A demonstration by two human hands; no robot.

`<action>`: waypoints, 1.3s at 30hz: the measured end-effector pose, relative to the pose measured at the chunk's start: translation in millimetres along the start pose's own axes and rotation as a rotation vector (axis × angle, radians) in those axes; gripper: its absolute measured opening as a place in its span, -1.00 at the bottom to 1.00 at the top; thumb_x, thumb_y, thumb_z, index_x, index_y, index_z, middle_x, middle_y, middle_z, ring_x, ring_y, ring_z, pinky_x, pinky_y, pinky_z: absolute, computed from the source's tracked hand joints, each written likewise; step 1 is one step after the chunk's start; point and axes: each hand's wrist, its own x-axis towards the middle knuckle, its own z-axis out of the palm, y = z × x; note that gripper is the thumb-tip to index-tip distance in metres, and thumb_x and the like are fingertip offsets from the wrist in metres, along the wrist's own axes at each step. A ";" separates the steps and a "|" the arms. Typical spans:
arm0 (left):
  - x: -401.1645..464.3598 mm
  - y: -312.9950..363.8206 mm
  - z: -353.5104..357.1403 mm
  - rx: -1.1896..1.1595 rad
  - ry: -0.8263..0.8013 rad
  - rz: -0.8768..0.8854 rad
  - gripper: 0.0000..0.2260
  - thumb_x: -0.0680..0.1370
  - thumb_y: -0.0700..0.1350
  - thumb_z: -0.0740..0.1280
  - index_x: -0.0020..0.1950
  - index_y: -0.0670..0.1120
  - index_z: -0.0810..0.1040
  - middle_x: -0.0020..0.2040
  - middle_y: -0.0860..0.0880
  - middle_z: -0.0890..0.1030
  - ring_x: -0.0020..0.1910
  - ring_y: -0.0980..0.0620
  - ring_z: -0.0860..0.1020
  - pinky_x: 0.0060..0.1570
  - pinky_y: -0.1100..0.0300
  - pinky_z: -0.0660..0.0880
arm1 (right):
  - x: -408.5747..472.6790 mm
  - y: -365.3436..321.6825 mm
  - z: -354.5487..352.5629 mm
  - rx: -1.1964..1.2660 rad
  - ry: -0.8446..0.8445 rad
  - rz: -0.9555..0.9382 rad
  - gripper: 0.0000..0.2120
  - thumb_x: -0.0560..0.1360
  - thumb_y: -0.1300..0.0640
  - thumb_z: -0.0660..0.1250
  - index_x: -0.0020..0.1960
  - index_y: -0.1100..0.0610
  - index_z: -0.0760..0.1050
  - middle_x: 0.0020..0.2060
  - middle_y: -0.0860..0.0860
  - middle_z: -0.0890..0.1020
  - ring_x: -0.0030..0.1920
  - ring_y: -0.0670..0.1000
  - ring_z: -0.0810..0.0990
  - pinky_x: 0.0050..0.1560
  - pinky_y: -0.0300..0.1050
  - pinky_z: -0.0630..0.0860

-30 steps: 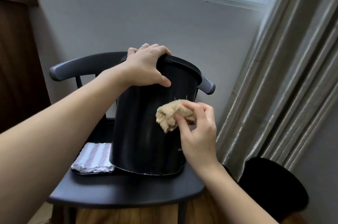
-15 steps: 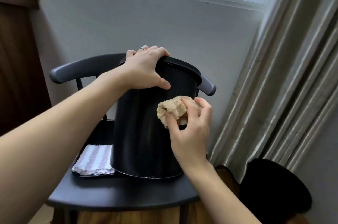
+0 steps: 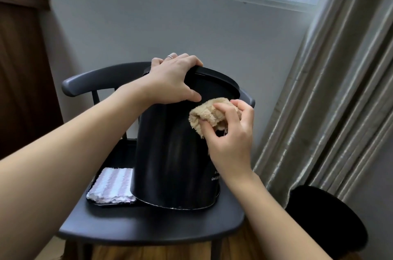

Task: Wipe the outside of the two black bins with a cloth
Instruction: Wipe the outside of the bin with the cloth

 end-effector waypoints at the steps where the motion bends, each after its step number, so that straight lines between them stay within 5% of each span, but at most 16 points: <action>1: 0.4 0.5 -0.2 0.002 -0.001 0.003 -0.45 0.46 0.06 0.52 0.39 0.09 0.41 0.18 0.15 0.43 0.46 -0.04 0.26 0.49 -0.05 0.07 | 8.1 0.1 -0.5 -0.003 -0.001 0.006 -0.66 0.44 0.00 0.48 0.15 0.11 0.57 0.23 0.10 0.41 0.20 0.16 0.48 0.15 0.14 0.53; 7: 3.2 0.0 0.8 -0.023 0.006 0.029 -0.59 0.53 0.02 0.44 0.35 0.11 0.44 0.16 0.13 0.45 0.35 0.01 0.30 0.42 0.03 0.06 | 34.2 -4.3 -0.7 0.015 0.048 0.053 -0.69 0.46 0.01 0.51 0.13 0.12 0.60 0.21 0.10 0.41 0.20 0.12 0.47 0.15 -0.03 0.52; 13: 5.4 -2.3 1.1 -0.026 -0.022 0.025 -0.56 0.52 -0.02 0.46 0.36 0.12 0.42 0.18 0.14 0.45 0.41 0.00 0.28 0.43 0.05 0.04 | 5.1 6.5 -11.7 -0.023 -0.036 -0.045 -0.69 0.41 0.07 0.55 0.10 0.16 0.63 0.15 0.10 0.44 0.08 0.10 0.53 0.04 0.06 0.56; 19: 5.6 -2.5 1.7 -0.038 -0.003 0.047 -0.60 0.53 0.00 0.45 0.33 0.11 0.44 0.15 0.13 0.46 0.28 0.05 0.31 0.36 0.10 0.05 | 40.7 -0.3 -7.6 -0.022 0.039 0.004 -0.70 0.47 -0.02 0.50 0.15 0.07 0.63 0.20 0.07 0.41 0.11 0.03 0.51 0.09 -0.08 0.55; 26: 6.1 -6.9 0.2 -0.062 -0.017 0.022 -0.59 0.53 -0.08 0.45 0.35 0.11 0.44 0.14 0.17 0.43 0.35 0.03 0.29 0.35 0.14 0.04 | 8.4 1.6 -7.5 -0.047 -0.001 -0.046 -0.71 0.43 0.03 0.53 0.08 0.14 0.65 0.11 0.07 0.44 0.05 0.09 0.53 0.01 0.06 0.57; 39: 7.7 -9.3 -0.6 -0.105 -0.029 -0.027 -0.57 0.54 -0.09 0.45 0.36 0.12 0.44 0.01 0.26 0.40 0.28 0.03 0.25 0.29 0.17 0.06 | -6.7 12.4 -15.9 -0.020 -0.029 -0.053 -0.74 0.40 0.05 0.55 0.03 0.11 0.64 0.10 0.02 0.44 0.01 -0.02 0.53 0.01 -0.13 0.56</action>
